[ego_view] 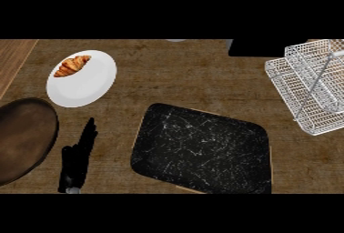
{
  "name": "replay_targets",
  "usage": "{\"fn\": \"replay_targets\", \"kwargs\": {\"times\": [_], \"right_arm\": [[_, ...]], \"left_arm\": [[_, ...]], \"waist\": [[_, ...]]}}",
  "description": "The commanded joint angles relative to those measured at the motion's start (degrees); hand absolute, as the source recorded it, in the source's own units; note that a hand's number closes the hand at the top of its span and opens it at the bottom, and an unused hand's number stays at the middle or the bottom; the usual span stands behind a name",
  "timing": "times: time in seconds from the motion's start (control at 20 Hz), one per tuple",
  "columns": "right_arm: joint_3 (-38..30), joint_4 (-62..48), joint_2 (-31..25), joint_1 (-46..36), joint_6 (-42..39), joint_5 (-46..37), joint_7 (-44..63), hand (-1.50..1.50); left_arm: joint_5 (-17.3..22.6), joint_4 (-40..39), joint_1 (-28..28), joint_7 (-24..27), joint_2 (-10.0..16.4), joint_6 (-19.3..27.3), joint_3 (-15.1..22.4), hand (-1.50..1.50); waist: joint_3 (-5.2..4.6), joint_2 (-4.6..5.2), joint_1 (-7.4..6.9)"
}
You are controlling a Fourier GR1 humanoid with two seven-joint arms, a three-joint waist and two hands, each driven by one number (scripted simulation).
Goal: Pick the lemon from the tray and place it in the tiered basket
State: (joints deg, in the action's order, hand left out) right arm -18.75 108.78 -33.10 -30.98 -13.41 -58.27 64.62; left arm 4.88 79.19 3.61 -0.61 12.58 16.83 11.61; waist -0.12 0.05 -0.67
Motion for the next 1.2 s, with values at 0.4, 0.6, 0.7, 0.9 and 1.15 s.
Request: {"fn": "replay_targets", "kwargs": {"times": [0.4,0.6,0.7,0.9,1.15], "right_arm": [[-3.1,-28.7,-0.9,-11.5,4.2,-1.0,-5.2,1.50],[-2.3,-36.8,1.0,-13.0,9.9,-2.2,-7.9,1.50],[-2.9,-41.0,-0.2,-12.1,12.2,-3.3,-9.8,1.50],[-5.5,-49.4,-0.3,-13.1,18.0,-2.7,-12.2,1.50],[-9.4,-54.2,1.7,-13.6,27.4,2.0,-17.8,1.50]], "left_arm": [[-2.5,-0.8,-0.7,-0.7,-2.9,0.8,0.9,0.00],[-1.8,-0.3,-0.1,0.1,-1.1,-1.3,-1.0,0.00],[-2.2,-0.7,-0.6,0.6,-2.8,-0.4,-0.8,0.00],[-1.6,-1.1,0.2,1.2,-1.0,-2.7,-2.3,0.00],[-1.2,-0.7,1.3,2.4,-1.0,-3.5,-2.8,0.00]], "waist": [[0.12,0.14,-0.21],[0.12,0.18,-0.33],[0.12,0.16,-0.14],[0.13,0.17,-0.10],[0.16,0.16,-0.20]]}}
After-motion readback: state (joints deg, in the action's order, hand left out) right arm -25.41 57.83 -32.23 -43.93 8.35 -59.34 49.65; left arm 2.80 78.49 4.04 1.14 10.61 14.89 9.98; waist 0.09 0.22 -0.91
